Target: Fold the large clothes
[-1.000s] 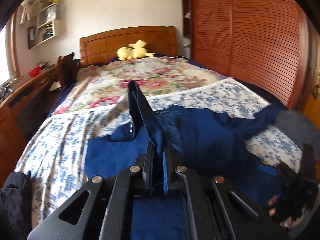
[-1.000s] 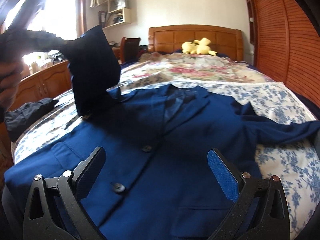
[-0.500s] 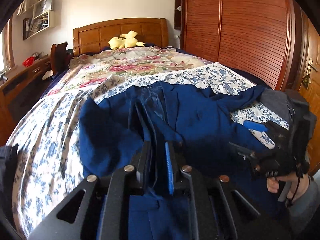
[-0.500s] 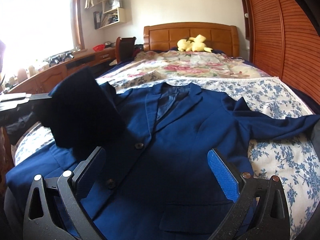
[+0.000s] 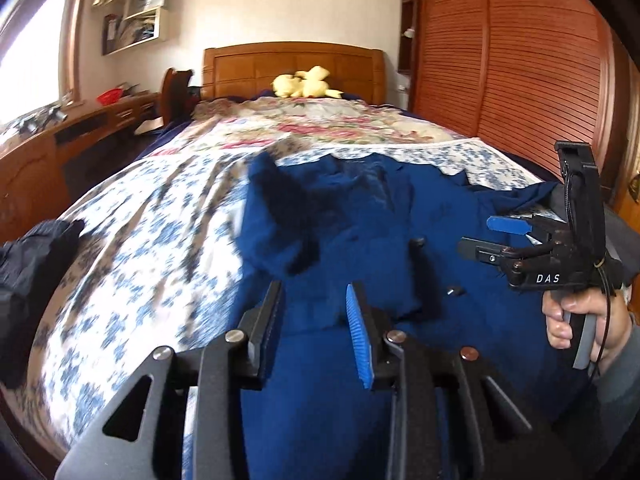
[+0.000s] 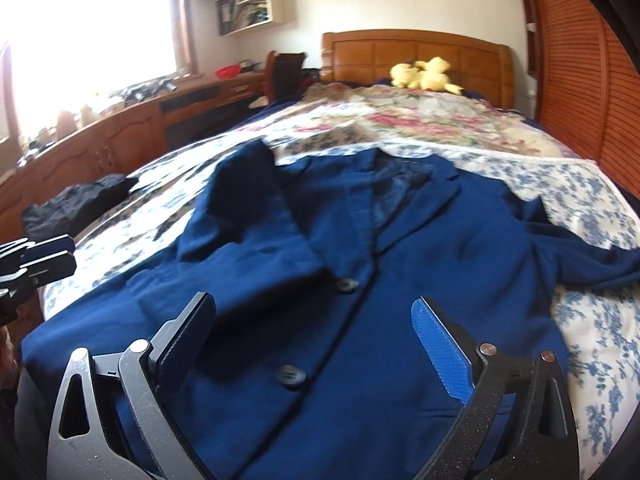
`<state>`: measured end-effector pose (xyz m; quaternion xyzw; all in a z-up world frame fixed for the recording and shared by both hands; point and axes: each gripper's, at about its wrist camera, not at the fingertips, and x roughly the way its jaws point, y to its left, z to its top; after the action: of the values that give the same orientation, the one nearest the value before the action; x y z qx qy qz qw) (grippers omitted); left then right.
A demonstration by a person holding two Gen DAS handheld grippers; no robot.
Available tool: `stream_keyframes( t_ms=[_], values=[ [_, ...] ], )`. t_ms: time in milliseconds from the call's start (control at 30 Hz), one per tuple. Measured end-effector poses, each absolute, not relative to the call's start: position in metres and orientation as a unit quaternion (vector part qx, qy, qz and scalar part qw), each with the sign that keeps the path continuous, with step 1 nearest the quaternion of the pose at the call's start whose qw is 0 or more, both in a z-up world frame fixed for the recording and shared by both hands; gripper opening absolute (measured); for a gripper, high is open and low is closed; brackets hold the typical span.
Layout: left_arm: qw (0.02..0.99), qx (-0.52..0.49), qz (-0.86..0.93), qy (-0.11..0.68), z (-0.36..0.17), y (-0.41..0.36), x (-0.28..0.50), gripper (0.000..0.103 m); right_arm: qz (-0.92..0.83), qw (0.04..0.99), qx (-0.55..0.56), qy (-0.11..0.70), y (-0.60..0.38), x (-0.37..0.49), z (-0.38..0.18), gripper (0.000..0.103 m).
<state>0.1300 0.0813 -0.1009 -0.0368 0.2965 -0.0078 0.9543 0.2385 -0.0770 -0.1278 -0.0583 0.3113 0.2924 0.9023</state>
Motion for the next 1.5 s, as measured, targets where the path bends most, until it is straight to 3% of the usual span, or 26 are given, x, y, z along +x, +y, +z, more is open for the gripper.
stream_keyframes(
  t_ms=[167, 400, 467, 600, 633, 667, 767, 1500],
  values=[
    [0.953, -0.047, 0.020, 0.299, -0.110, 0.105, 0.111, 0.031, 0.328, 0.885, -0.082, 0.319, -0.041, 0.233, -0.134, 0.088],
    [0.952, -0.045, 0.032, 0.302, -0.115, 0.126, 0.094, 0.031, 0.389, 0.846, -0.111, 0.347, 0.017, 0.225, -0.154, 0.081],
    [0.952, -0.043, 0.032, 0.302, -0.115, 0.129, 0.091, 0.031, 0.404, 0.833, -0.121, 0.358, 0.028, 0.224, -0.161, 0.070],
    [0.953, -0.041, 0.031, 0.300, -0.113, 0.130, 0.087, 0.032, 0.408, 0.816, -0.157, 0.378, 0.046, 0.222, -0.177, 0.060],
    [0.953, -0.040, 0.029, 0.298, -0.112, 0.130, 0.087, 0.033, 0.407, 0.816, -0.156, 0.379, 0.045, 0.222, -0.177, 0.051],
    [0.953, -0.039, 0.028, 0.298, -0.112, 0.129, 0.086, 0.033, 0.409, 0.815, -0.154, 0.380, 0.044, 0.223, -0.177, 0.035],
    [0.954, -0.036, 0.025, 0.295, -0.111, 0.126, 0.088, 0.035, 0.410, 0.818, -0.146, 0.376, 0.038, 0.225, -0.174, 0.011],
    [0.961, -0.026, -0.030, 0.274, -0.100, 0.083, 0.117, 0.037, 0.299, 0.924, -0.022, 0.239, -0.107, 0.200, -0.073, 0.006]
  ],
)
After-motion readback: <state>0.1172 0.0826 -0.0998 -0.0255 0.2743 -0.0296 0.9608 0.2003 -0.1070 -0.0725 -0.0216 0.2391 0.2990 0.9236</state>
